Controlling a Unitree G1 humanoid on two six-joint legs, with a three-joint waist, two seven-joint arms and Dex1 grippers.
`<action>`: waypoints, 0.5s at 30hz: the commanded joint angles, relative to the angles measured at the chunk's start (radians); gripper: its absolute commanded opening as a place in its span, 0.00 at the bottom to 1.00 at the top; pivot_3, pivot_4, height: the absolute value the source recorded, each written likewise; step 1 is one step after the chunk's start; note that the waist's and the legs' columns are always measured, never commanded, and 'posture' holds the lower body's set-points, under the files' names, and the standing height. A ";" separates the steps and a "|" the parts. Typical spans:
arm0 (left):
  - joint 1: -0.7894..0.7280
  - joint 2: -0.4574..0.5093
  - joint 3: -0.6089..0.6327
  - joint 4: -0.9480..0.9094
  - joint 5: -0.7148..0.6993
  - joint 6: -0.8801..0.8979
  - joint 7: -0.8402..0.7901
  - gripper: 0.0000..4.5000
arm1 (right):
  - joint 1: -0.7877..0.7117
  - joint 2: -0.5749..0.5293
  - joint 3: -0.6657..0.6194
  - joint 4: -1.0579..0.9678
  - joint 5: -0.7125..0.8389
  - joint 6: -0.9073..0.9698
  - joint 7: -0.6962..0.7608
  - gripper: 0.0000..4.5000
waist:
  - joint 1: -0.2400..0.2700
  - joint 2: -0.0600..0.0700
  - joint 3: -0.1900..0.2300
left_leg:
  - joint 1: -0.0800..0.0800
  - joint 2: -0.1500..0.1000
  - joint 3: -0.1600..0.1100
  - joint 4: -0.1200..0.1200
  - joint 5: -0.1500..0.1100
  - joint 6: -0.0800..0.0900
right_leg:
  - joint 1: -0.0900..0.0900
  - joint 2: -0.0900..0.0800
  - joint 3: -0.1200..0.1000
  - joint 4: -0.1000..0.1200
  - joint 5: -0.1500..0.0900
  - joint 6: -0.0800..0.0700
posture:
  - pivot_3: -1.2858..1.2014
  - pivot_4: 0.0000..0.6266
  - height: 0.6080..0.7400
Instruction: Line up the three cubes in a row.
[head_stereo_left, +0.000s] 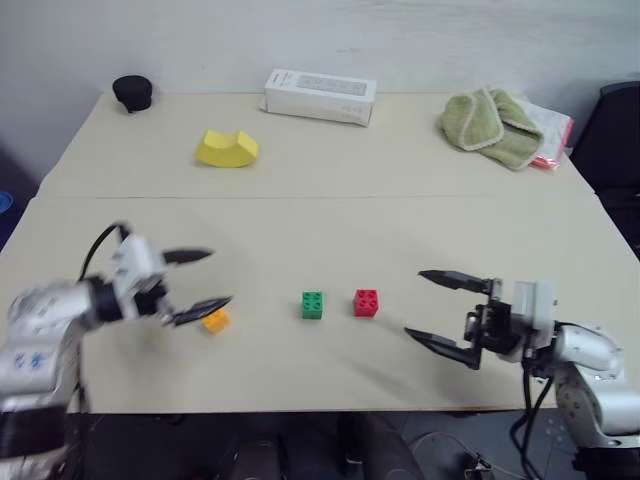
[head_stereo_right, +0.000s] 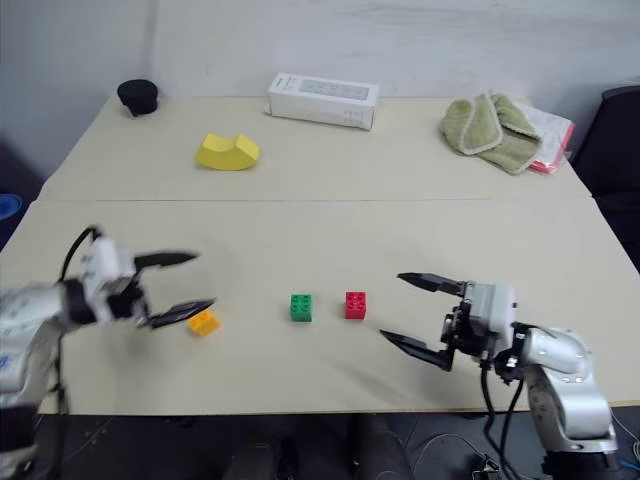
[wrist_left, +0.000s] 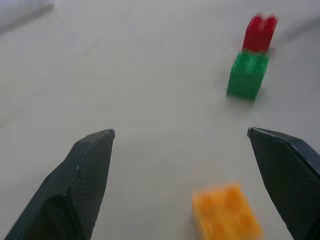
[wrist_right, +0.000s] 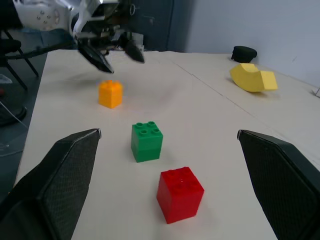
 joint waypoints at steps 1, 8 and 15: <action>0.125 -0.003 0.190 0.098 -0.049 -0.019 0.040 1.00 | -0.025 0.032 0.059 -0.043 -0.004 0.004 -0.014 1.00 | 0.003 -0.002 0.001 | 0.000 0.000 0.000 0.000 0.000 0.000 | 0.000 0.000 0.000 0.000 0.000 0.000 | 0.52 0.24 1.00; 0.312 -0.033 0.275 0.068 -0.086 -0.037 0.041 1.00 | -0.072 0.049 0.082 0.010 -0.038 -0.032 -0.020 1.00 | 0.032 -0.003 0.001 | 0.000 -0.003 -0.005 0.000 -0.005 0.008 | 0.002 -0.006 -0.004 -0.002 0.000 -0.001 | 0.52 0.24 1.00; 0.247 -0.087 0.120 -0.108 -0.095 -0.044 0.074 1.00 | -0.098 0.059 0.098 0.047 -0.059 -0.059 -0.019 1.00 | 0.036 -0.003 0.000 | 0.000 -0.003 -0.005 -0.001 -0.006 0.008 | 0.002 -0.006 -0.004 -0.002 0.000 -0.001 | 0.52 0.24 1.00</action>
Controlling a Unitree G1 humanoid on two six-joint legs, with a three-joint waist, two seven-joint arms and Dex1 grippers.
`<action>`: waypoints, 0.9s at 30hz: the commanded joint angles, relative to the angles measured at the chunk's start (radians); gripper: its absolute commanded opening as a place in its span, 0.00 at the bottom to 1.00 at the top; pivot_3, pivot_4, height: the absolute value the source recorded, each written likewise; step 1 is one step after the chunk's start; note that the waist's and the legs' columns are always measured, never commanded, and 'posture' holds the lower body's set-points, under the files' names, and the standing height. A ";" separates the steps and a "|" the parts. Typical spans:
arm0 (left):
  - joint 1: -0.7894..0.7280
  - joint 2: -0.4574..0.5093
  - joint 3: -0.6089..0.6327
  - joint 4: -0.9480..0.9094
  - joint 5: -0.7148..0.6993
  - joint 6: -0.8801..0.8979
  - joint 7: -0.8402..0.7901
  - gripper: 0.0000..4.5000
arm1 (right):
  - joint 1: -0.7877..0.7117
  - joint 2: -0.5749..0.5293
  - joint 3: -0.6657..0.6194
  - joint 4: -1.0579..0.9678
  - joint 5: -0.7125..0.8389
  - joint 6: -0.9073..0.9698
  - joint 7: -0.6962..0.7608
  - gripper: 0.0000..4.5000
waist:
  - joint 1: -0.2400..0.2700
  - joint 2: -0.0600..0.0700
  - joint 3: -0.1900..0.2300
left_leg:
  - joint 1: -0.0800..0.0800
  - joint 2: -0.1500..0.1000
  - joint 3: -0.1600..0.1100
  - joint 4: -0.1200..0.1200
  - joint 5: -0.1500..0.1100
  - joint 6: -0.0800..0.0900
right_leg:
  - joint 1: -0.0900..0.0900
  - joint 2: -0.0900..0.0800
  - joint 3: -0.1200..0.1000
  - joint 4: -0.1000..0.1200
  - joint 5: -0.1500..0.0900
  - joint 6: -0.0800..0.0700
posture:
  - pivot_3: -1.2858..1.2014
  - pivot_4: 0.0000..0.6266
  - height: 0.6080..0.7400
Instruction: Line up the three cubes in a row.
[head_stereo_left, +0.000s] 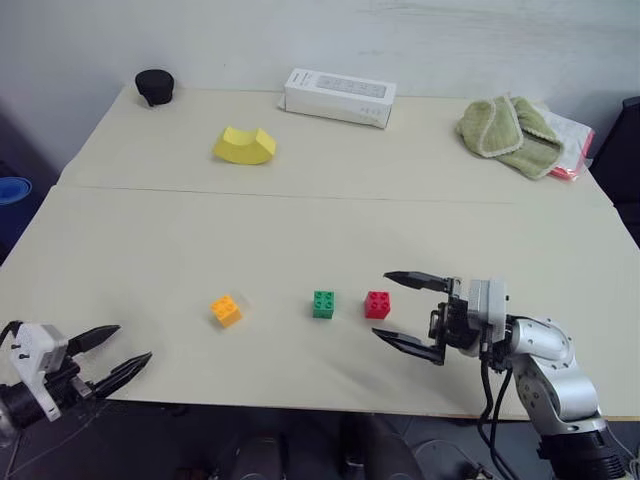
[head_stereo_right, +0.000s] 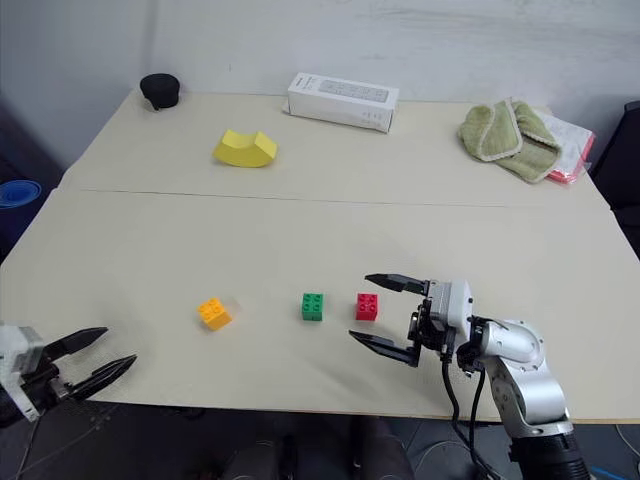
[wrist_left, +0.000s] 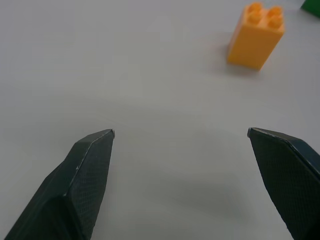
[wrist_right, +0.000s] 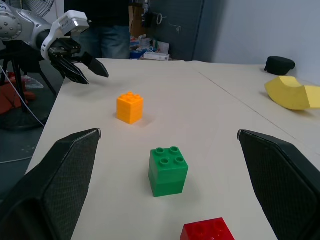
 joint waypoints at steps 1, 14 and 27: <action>-0.052 -0.016 -0.089 -0.099 -0.006 -0.016 0.025 1.00 | -0.010 0.008 0.003 0.001 -0.006 -0.026 0.000 1.00 | -0.002 0.000 0.000 | 0.000 0.000 0.000 0.000 0.000 0.000 | 0.000 0.000 0.000 0.000 0.000 0.000 | 0.52 0.24 1.00; -0.257 0.007 -0.315 0.028 0.061 -0.012 0.032 0.60 | 0.028 -0.008 -0.018 -0.019 -0.024 -0.039 -0.037 1.00 | -0.025 0.000 0.000 | 0.001 0.001 0.001 0.000 0.001 -0.001 | 0.000 0.003 0.000 0.002 0.000 0.000 | 0.52 0.24 1.00; -0.740 0.081 -0.609 0.398 0.174 -0.245 -0.381 0.33 | 0.081 -0.049 -0.073 -0.065 0.020 0.006 -0.075 1.00 | -0.015 0.001 0.000 | -0.001 0.000 0.001 0.002 0.003 -0.005 | 0.000 0.003 -0.001 0.002 0.000 0.000 | 0.52 0.24 1.00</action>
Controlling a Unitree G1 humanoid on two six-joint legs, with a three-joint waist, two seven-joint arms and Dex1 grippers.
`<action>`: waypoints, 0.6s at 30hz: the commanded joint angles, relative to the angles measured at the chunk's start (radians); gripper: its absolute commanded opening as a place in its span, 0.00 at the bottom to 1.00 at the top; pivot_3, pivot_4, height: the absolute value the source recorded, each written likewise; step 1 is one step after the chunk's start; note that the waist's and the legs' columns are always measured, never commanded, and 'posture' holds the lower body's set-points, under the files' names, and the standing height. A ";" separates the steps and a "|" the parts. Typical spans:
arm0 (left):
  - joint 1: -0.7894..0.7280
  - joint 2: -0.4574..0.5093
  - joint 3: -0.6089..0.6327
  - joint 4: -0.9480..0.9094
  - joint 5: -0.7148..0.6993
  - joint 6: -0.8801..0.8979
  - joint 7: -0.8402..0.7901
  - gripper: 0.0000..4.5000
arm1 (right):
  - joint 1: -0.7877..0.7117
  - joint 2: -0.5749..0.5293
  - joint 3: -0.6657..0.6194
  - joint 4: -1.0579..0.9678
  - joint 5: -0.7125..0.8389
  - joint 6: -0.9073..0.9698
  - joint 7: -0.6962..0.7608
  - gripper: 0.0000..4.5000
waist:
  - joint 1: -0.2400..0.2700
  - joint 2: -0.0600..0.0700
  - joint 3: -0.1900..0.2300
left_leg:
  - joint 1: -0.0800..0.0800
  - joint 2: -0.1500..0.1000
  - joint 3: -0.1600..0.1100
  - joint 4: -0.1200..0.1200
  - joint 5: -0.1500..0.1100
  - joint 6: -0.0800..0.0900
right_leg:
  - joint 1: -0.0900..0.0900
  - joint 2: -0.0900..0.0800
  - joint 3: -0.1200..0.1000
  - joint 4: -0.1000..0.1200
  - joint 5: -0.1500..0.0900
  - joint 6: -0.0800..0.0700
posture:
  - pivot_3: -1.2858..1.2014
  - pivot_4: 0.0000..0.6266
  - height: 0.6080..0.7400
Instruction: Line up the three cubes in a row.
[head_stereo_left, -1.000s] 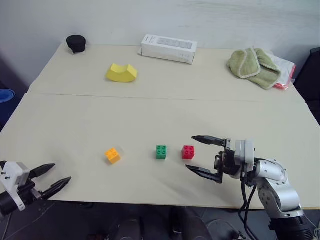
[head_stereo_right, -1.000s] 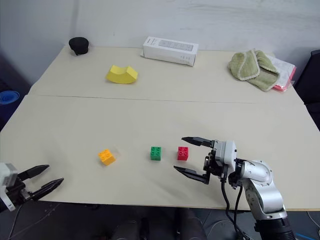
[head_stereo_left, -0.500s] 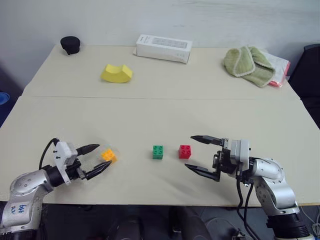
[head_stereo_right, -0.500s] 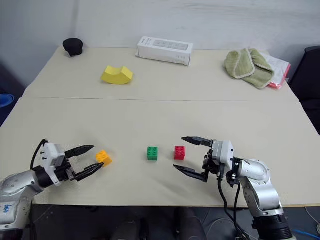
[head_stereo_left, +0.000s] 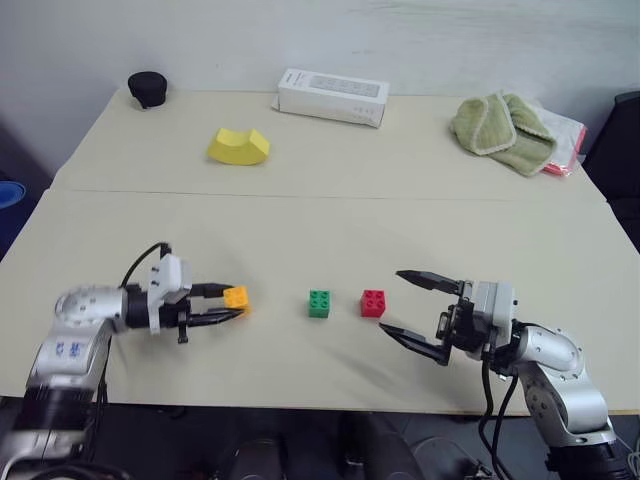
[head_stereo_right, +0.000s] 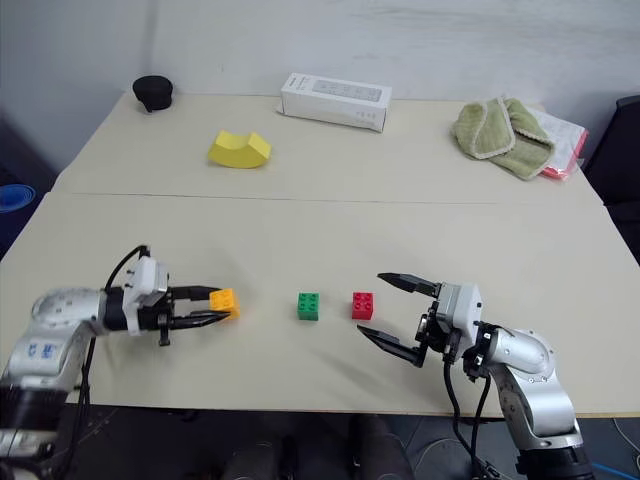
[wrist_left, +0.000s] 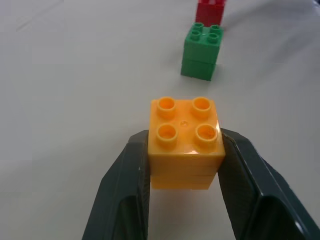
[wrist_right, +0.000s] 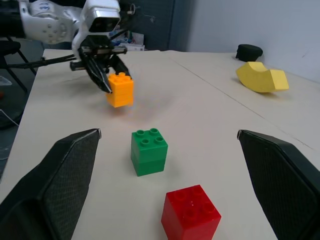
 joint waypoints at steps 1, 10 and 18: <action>-0.099 -0.010 -0.075 0.136 0.048 -0.097 -0.119 0.33 | -0.003 -0.018 -0.034 -0.017 0.022 0.003 0.000 1.00 | -0.005 0.000 0.000 | -0.001 0.000 0.000 0.001 0.000 0.000 | -0.001 0.001 0.000 0.000 0.000 0.000 | 0.52 0.24 1.00; -0.259 -0.114 -0.146 0.380 0.101 -0.217 -0.193 0.33 | 0.045 -0.012 -0.047 -0.059 0.012 0.010 -0.036 1.00 | -0.009 0.000 0.000 | -0.004 0.001 0.000 0.006 0.001 -0.001 | -0.001 0.001 -0.001 0.001 0.000 0.001 | 0.52 0.24 1.00; -0.261 -0.121 -0.144 0.441 0.108 -0.226 -0.182 0.50 | 0.054 -0.021 -0.045 -0.065 0.013 0.012 -0.040 1.00 | -0.011 0.000 0.000 | -0.003 0.001 0.000 0.006 0.001 0.000 | -0.001 0.001 0.000 0.002 0.001 0.001 | 0.52 0.24 1.00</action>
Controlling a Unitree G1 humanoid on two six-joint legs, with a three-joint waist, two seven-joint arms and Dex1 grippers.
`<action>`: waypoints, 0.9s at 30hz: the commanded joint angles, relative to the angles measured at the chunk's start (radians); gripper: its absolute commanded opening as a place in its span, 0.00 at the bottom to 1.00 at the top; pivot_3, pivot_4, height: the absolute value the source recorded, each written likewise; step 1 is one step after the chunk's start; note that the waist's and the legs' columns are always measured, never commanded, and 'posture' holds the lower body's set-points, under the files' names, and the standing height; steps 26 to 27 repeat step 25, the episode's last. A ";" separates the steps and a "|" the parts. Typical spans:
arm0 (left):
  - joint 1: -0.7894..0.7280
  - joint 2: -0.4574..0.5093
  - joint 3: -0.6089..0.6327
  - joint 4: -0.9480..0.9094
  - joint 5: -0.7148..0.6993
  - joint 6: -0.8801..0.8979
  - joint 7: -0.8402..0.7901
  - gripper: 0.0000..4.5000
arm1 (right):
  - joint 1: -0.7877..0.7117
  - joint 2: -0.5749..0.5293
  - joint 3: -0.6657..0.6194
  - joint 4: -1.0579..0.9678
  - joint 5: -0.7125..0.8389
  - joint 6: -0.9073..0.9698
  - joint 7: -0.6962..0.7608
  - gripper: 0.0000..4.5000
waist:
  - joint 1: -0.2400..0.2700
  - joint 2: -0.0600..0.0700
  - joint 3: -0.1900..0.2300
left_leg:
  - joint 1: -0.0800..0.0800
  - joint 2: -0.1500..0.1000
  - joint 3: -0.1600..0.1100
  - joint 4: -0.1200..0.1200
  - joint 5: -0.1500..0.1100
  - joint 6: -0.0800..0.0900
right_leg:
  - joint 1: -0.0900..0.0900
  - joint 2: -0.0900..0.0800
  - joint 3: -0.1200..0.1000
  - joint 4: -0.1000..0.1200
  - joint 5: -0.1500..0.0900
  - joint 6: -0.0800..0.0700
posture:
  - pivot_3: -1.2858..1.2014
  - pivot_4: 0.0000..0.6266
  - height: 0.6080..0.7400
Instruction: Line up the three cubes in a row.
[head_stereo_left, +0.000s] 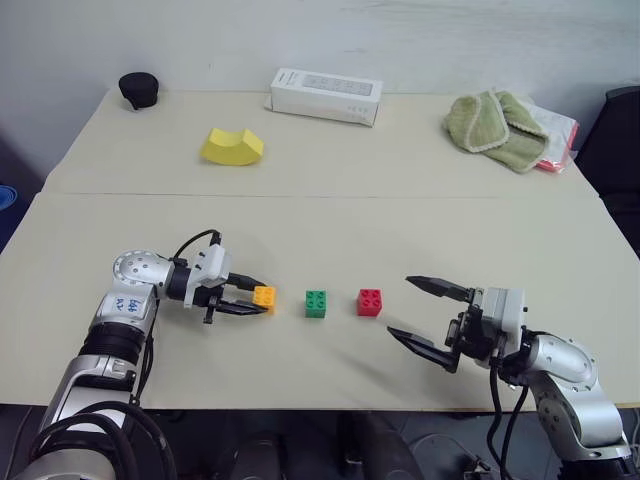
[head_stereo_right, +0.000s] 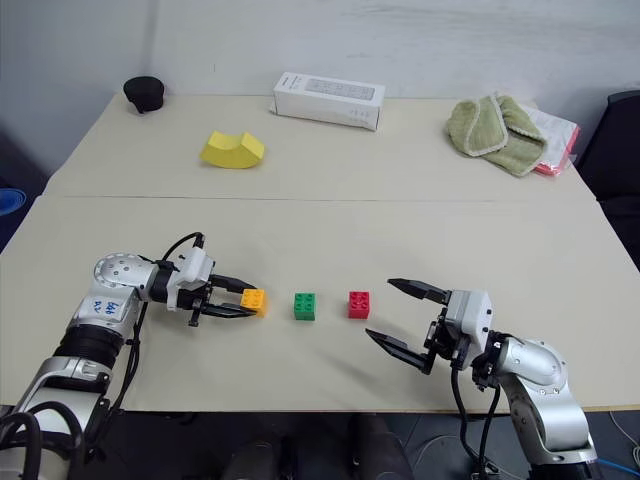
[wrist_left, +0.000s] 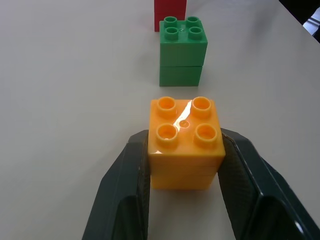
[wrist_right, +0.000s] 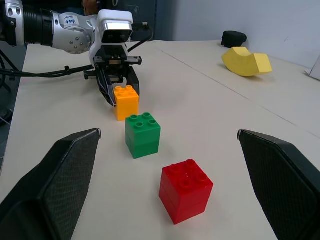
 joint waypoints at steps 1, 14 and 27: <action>-0.003 0.006 0.012 0.027 0.007 -0.011 -0.016 0.55 | -0.006 -0.015 -0.017 -0.036 0.007 -0.006 0.001 1.00 | 0.000 0.000 0.000 | 0.000 0.000 0.000 0.000 0.000 0.000 | 0.000 0.000 0.000 0.000 0.000 0.000 | 0.52 0.24 1.00; 0.496 0.267 0.386 -0.449 -0.133 0.131 0.148 0.82 | -0.024 -0.286 -0.266 0.166 0.072 -0.007 0.219 1.00 | -0.002 0.002 0.001 | 0.000 0.001 0.000 -0.001 -0.004 0.007 | 0.000 -0.001 0.002 -0.002 0.000 0.000 | 0.52 0.24 1.00; 0.763 0.299 0.567 -0.640 -0.170 0.261 0.262 0.82 | -0.148 -0.341 -0.203 0.424 -0.025 -0.148 0.409 1.00 | 0.012 0.003 0.002 | 0.002 0.001 0.000 -0.002 -0.005 0.006 | 0.001 -0.002 0.001 -0.002 0.000 -0.001 | 0.52 0.24 1.00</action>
